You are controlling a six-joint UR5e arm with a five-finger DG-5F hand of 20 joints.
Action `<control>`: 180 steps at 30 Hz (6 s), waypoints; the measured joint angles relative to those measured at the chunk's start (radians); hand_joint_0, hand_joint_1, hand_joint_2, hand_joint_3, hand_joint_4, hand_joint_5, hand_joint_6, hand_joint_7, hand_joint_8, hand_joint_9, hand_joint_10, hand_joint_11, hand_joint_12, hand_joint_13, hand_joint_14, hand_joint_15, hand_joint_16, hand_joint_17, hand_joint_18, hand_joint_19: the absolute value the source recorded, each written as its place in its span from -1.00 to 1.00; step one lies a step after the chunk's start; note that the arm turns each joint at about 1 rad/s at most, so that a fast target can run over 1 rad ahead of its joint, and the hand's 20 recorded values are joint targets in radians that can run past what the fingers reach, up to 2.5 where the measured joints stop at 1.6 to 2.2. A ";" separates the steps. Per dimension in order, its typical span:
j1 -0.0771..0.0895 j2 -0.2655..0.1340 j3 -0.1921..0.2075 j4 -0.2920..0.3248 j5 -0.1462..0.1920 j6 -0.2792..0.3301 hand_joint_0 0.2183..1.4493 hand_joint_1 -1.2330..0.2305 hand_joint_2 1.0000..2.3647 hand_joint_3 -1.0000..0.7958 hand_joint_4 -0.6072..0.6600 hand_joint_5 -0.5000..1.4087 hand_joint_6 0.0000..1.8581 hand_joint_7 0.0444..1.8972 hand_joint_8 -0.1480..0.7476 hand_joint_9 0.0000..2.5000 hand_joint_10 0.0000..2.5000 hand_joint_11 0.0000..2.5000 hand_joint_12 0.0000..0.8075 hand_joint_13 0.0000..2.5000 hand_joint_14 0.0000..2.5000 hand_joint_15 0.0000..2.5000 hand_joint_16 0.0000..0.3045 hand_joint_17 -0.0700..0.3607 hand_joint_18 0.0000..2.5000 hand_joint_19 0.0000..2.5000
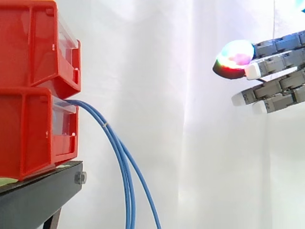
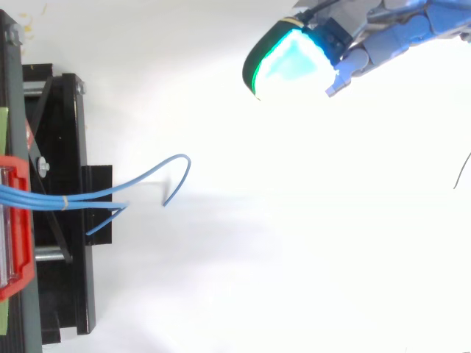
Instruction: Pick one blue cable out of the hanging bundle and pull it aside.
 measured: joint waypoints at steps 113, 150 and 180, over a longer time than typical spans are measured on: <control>0.099 -0.539 0.210 0.551 0.166 0.088 -0.58 0.00 -1.00 -0.44 0.34 -0.65 -0.46 -0.22 -0.13 -0.59 -1.00 -0.92 -0.16 -0.86 -1.00 -0.99 -0.68 -0.16 -0.89 -0.86; 0.094 -0.563 0.306 0.434 0.103 0.174 -0.43 -0.22 -0.99 -0.32 0.13 -0.59 -0.40 0.26 -0.11 -0.44 -0.99 -0.78 -0.18 -0.70 -1.00 -0.91 -0.71 -0.21 -0.73 -0.78; 0.077 -0.487 0.312 0.298 0.108 0.113 -0.40 -0.37 -0.98 -0.24 0.13 -0.67 -0.07 -0.16 -0.09 -0.43 -0.99 -0.69 -0.16 -0.66 -0.99 -0.87 -0.70 -0.20 -0.70 -0.75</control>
